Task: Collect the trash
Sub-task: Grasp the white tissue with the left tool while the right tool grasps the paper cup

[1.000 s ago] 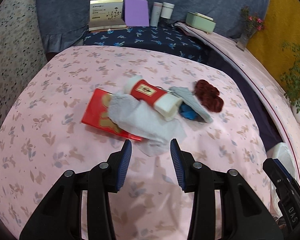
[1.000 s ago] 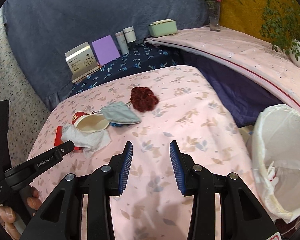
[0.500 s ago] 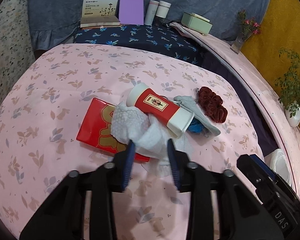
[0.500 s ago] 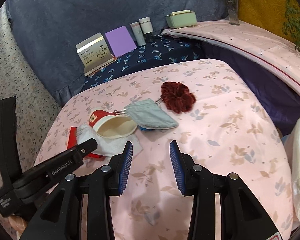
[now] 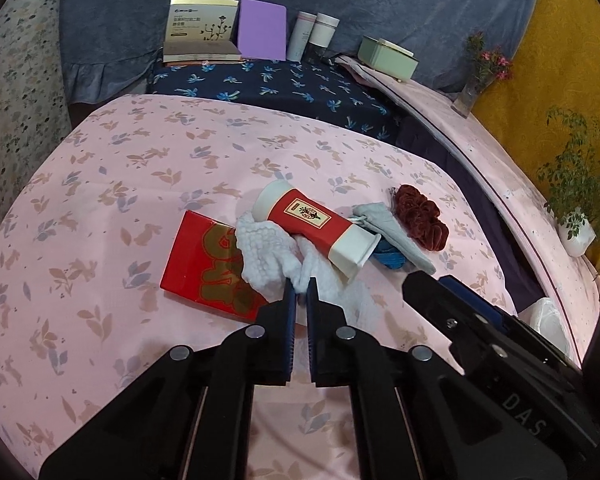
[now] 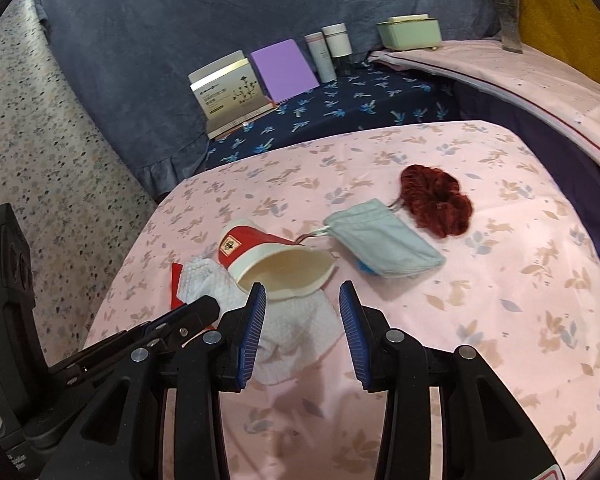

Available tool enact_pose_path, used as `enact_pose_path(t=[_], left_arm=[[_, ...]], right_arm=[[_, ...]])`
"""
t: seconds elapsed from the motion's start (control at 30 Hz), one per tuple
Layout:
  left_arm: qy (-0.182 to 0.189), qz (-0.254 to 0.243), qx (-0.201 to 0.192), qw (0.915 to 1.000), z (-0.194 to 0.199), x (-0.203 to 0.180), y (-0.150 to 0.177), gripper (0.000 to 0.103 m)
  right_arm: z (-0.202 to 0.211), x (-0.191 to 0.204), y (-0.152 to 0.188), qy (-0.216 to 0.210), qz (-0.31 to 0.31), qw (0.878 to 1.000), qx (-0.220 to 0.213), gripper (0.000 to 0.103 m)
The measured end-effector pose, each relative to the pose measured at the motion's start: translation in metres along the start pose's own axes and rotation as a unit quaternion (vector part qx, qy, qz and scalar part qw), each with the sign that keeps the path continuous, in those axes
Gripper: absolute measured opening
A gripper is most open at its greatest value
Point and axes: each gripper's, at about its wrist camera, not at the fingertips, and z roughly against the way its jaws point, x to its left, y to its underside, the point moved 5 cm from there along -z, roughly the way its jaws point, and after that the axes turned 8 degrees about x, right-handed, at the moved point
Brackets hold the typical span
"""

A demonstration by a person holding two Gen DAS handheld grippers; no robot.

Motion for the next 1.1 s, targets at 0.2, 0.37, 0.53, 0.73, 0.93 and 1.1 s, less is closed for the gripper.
enact_pose_path(t=[0.2, 0.37, 0.53, 0.73, 0.93, 1.1], left_arm=[[0.004, 0.032, 0.001, 0.9995, 0.009, 0.028, 0.01, 0.005], [0.004, 0.049, 0.007, 0.9988, 0.009, 0.045, 0.015, 0.005], [0.007, 0.07, 0.007, 0.9975, 0.011, 0.061, 0.022, 0.005], [0.007, 0.082, 0.014, 0.9965, 0.006, 0.073, 0.027, 0.005], [0.008, 0.08, 0.01, 0.9967, 0.007, 0.071, 0.025, 0.005], [0.009, 0.075, 0.005, 0.9971, 0.013, 0.061, 0.023, 0.005]], right_arm=[[-0.012, 0.026, 0.004, -0.041, 0.012, 0.999, 0.018, 0.039], [-0.026, 0.043, 0.006, -0.069, 0.021, 0.997, 0.035, 0.037], [-0.042, 0.057, 0.01, -0.089, 0.025, 0.994, 0.056, 0.037], [-0.06, 0.069, 0.015, -0.1, 0.023, 0.992, 0.076, 0.03], [-0.056, 0.072, 0.013, -0.1, 0.025, 0.993, 0.065, 0.012], [-0.037, 0.062, 0.01, -0.093, 0.021, 0.994, 0.045, 0.01]])
